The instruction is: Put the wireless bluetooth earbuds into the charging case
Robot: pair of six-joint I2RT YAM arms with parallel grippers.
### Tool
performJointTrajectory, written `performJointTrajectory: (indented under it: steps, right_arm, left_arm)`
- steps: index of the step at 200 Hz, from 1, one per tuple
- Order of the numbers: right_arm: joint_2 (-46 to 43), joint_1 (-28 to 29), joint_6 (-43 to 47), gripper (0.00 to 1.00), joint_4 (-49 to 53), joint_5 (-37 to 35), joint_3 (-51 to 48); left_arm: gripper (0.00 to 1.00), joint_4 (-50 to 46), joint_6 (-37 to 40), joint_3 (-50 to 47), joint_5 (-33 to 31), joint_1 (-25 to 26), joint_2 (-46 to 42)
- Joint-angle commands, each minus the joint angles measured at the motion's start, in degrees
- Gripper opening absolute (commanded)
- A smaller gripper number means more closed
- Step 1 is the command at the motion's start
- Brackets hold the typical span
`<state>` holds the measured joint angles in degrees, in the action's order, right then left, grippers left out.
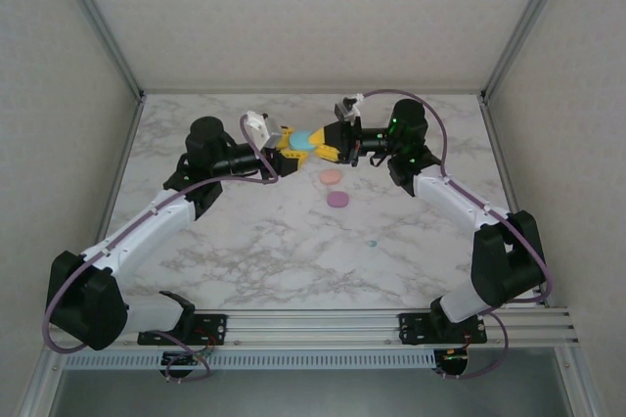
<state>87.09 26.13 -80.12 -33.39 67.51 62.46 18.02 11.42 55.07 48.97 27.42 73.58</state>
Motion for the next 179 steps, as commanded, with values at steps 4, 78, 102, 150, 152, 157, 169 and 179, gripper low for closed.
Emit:
performJointTrajectory:
  steps: [4, 78, 102, 150, 152, 157, 169, 179]
  right_arm:
    - [-2.07, 0.13, 12.22, 0.28, 16.42, -3.14, 1.88]
    - [-11.76, 0.11, 56.90, 0.60, 62.34, -30.10, 11.36]
    - [-15.38, 0.76, 67.56, 0.70, 62.04, -31.28, 8.26]
    - [-18.89, 2.86, 75.85, 0.71, 60.50, -31.96, 4.22]
    - [-18.95, 2.98, 76.00, 0.71, 60.53, -31.90, 4.18]
    - [-18.93, 3.19, 76.30, 0.71, 60.53, -31.90, 4.16]
    - [-18.66, 3.82, 77.17, 0.72, 60.80, -31.33, 4.16]
    - [-18.28, 4.23, 77.38, 0.72, 61.12, -31.32, 4.26]
  left_arm:
    - [0.34, -4.22, 3.47, 3.14, 0.76, 1.31, -0.26]
    - [0.31, -18.72, 11.51, 4.17, -2.39, 2.63, -0.55]
    - [0.31, -19.87, 11.61, 4.09, -2.09, 3.75, -0.21]
    - [0.31, -16.25, 8.37, 3.03, -1.53, 6.10, 0.86]
    - [0.31, -15.95, 8.18, 2.92, -1.56, 6.18, 0.88]
    - [0.31, -15.26, 7.82, 2.73, -1.45, 6.39, 0.93]
    - [0.31, -14.23, 7.11, 2.52, -1.45, 6.92, 1.27]
    - [0.31, -13.90, 6.79, 2.59, -1.49, 7.27, 1.58]
